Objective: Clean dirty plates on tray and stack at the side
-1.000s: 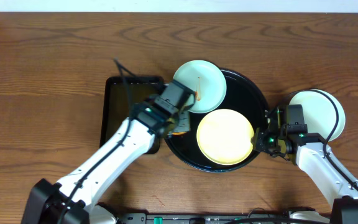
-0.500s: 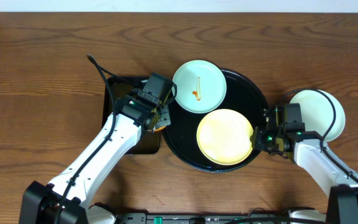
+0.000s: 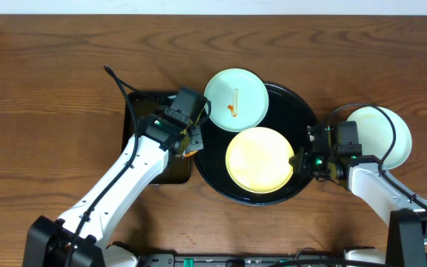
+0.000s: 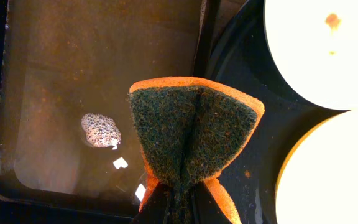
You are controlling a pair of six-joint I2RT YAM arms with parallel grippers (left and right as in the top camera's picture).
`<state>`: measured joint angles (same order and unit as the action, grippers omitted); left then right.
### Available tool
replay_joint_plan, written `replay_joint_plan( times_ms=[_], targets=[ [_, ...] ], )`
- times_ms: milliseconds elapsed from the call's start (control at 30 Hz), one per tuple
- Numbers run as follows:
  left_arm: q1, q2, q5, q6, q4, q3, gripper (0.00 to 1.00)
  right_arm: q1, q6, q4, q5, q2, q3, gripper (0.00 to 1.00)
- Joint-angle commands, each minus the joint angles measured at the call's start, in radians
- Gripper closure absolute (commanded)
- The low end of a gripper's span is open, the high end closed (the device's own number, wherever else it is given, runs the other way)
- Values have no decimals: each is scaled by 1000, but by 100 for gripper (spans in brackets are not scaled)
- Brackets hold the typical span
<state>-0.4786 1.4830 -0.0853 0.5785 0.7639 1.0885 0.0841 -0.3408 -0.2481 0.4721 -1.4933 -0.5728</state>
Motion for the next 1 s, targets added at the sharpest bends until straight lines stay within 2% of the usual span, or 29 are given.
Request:
replay_joint_plan(
  times_ms=[0,133,333,533,667,967],
  targets=[
    [2,-13,-21,-6,8,4,92,8,25,23,97,40,0,99],
    [2,-13,-21,-6,10,4,92,8,59,24,53,110,0,99],
    [2,-13,-21,-6,10,4,92,8,99,20,-127,225,-1,99],
    [2,-13,-21,-6,10,4,92,10,204,19,-378,334,-3,99],
    [2,-13,-22,-15,9,4,92,16,235,15,-466,392,-5,99],
    [8,-13,-96,-79,9,4,92,177,277,-166,-729,426,-140,99]
  ],
)
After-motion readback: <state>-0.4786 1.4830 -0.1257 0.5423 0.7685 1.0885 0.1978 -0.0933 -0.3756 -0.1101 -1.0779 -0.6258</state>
